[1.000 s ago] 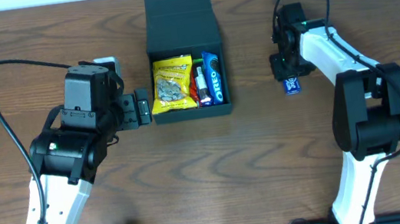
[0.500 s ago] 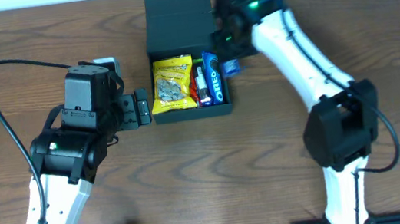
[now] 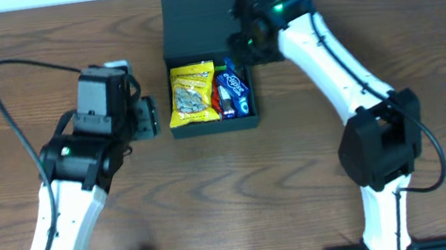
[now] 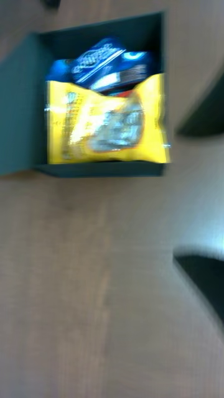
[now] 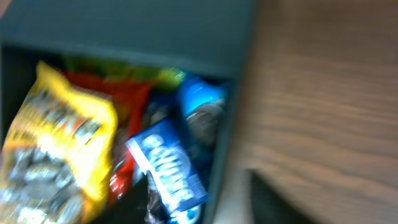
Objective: Pack container
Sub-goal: 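Grasp the blue Eclipse pack with right gripper and drop it into box, then move both grippers behind the upright lid and push it forward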
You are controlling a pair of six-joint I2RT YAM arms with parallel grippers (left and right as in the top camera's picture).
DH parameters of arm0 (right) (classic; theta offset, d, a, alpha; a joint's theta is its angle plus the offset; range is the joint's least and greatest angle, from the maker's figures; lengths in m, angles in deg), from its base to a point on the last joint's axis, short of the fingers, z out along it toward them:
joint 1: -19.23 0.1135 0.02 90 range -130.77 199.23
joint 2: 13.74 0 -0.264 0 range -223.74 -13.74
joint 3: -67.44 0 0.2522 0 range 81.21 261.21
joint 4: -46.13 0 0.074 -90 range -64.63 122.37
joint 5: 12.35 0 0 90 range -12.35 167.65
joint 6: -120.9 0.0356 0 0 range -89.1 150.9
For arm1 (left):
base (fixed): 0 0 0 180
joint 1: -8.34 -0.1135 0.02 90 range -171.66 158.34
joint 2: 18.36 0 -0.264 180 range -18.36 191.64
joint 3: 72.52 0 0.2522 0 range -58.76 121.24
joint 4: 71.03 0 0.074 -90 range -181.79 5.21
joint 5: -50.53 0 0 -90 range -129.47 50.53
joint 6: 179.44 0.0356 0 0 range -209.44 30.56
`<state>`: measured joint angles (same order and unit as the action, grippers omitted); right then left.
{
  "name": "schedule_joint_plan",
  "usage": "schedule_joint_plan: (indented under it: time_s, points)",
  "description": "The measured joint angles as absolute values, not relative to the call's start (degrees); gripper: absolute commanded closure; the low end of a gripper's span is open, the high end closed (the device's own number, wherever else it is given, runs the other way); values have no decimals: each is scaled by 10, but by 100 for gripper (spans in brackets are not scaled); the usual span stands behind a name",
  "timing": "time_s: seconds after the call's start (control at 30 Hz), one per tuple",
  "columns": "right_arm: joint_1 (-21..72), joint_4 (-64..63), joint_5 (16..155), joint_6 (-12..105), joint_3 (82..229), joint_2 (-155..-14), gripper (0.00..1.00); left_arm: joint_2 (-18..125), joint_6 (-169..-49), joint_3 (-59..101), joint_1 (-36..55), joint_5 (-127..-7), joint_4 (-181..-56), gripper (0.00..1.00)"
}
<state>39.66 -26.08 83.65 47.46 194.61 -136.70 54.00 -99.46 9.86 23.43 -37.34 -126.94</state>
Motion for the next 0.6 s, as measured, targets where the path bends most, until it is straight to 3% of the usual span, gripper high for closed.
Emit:
schedule_joint_plan:
  time_s: [0.33,0.5,0.6]
  points:
    - [291,-149,857,380,1927,-1367,99,686,-997,99,217,-434,-1013,94]
    - [273,-60,920,366,1880,-1375,99,810,-1058,104,117,-578,-889,94]
    - [264,1,978,381,1880,-1419,99,916,-1103,155,63,-648,-878,94]
